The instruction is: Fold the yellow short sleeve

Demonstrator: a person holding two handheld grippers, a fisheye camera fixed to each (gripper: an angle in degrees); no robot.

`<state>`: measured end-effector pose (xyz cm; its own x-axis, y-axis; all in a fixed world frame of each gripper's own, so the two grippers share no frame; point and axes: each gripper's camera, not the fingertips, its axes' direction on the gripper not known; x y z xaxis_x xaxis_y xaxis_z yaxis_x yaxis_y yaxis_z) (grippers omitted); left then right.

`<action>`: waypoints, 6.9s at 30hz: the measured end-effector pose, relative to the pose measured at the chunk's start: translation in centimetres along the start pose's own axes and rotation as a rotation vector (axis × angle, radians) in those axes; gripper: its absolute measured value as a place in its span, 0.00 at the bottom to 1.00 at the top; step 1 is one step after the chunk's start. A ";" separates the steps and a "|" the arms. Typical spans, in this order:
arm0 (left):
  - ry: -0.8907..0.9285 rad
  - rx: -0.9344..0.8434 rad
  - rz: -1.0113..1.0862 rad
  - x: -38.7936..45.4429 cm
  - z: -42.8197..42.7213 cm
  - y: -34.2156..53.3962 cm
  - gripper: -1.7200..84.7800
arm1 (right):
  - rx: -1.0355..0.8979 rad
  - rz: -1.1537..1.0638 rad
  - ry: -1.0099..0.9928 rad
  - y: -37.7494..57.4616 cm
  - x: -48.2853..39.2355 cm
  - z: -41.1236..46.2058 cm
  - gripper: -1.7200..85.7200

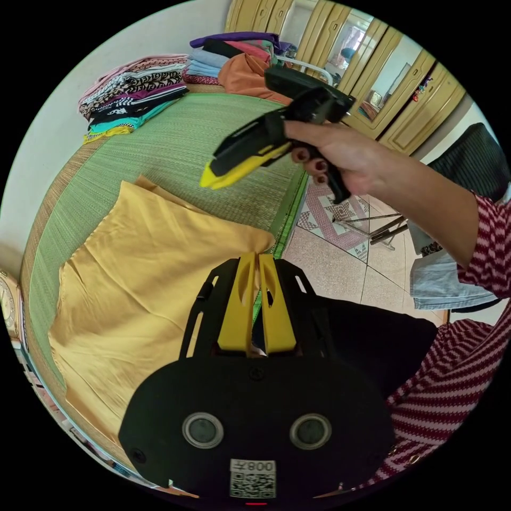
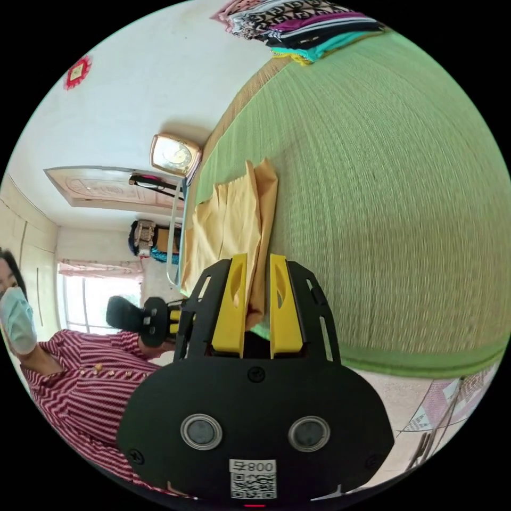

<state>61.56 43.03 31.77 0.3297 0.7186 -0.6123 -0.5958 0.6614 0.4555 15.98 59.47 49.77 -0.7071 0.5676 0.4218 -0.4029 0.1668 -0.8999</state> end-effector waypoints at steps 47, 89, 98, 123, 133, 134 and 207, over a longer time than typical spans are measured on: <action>0.103 0.066 -0.075 0.6 7.3 -2.1 0.03 | 0.049 0.012 0.074 -17.4 3.8 9.0 0.13; 0.329 0.539 -0.325 -16.7 -39.8 9.9 0.03 | 0.210 -0.026 -0.197 -16.8 11.3 6.3 0.03; 0.307 0.708 -0.687 -28.7 -53.2 30.9 0.03 | 0.165 -0.174 -0.256 -18.7 2.5 18.6 0.03; 0.352 0.782 -1.304 -41.8 -61.2 62.4 0.03 | -0.215 -0.326 -0.009 -20.2 3.9 62.9 0.03; 0.439 0.742 -1.395 -42.5 -60.2 64.7 0.03 | -0.320 -0.271 0.035 -22.7 12.2 73.6 0.03; 0.442 0.746 -1.391 -42.3 -60.5 64.6 0.03 | -0.327 -0.266 0.037 -22.8 12.7 74.0 0.03; 0.350 0.450 -1.262 -31.4 -63.3 50.8 0.07 | -0.697 -0.356 0.096 6.6 32.1 61.7 0.02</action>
<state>-25.41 40.48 33.23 0.2242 -0.4589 -0.8598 0.2723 0.8766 -0.3969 -45.23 29.02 64.21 -0.5375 0.4470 0.7150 -0.1157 0.8008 -0.5876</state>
